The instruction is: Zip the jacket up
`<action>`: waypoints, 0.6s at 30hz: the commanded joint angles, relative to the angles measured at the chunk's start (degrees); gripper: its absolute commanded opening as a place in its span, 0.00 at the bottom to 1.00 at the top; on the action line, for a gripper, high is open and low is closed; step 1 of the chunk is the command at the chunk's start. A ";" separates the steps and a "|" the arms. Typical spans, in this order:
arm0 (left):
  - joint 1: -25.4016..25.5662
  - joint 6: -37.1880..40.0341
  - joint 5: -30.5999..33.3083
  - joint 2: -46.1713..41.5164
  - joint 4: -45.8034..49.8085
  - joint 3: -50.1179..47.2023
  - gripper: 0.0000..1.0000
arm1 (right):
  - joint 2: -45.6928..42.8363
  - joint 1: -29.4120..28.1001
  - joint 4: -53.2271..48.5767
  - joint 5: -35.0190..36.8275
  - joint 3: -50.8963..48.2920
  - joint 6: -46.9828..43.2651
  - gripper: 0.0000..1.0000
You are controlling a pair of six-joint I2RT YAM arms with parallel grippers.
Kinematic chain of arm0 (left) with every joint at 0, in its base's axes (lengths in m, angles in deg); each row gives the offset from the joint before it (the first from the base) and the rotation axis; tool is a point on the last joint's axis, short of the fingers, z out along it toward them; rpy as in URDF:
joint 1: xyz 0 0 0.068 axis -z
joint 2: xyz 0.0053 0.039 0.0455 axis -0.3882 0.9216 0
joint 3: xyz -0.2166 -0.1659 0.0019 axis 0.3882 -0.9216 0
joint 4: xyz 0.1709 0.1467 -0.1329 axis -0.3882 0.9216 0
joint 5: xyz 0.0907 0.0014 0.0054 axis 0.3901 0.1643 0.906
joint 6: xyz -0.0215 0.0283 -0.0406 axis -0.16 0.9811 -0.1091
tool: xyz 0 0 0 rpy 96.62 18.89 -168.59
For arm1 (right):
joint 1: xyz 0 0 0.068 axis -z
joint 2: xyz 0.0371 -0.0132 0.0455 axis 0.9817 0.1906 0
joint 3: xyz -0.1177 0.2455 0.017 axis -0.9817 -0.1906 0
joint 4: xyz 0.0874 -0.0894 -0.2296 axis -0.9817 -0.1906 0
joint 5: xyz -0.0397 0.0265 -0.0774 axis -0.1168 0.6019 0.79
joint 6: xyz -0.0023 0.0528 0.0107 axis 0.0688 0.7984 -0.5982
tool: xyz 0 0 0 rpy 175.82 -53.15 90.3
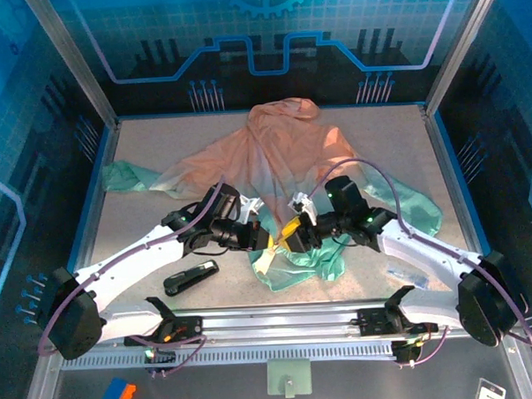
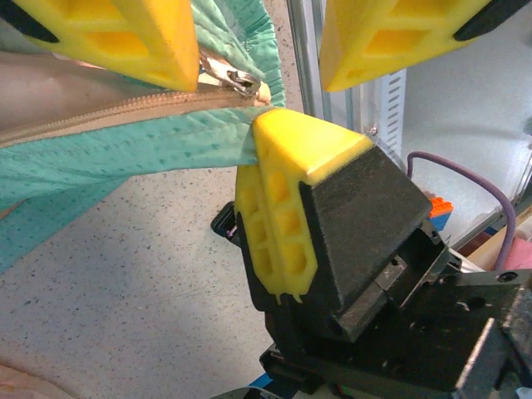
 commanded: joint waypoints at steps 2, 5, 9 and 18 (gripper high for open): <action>-0.26 1.73 -1.94 0.38 0.88 1.76 0.00 | 1.73 0.69 -0.83 -2.06 2.12 -2.08 0.43; -0.27 1.72 -1.95 0.43 1.00 1.72 0.00 | 2.94 0.71 -1.90 -2.45 2.65 -2.98 0.40; -0.24 1.90 -2.17 0.35 1.02 1.89 0.00 | 3.89 0.69 -2.47 -2.31 2.60 -3.87 0.39; -0.22 2.06 -2.14 0.21 1.75 2.20 0.00 | 4.96 0.34 -2.56 -2.92 2.36 -5.97 0.38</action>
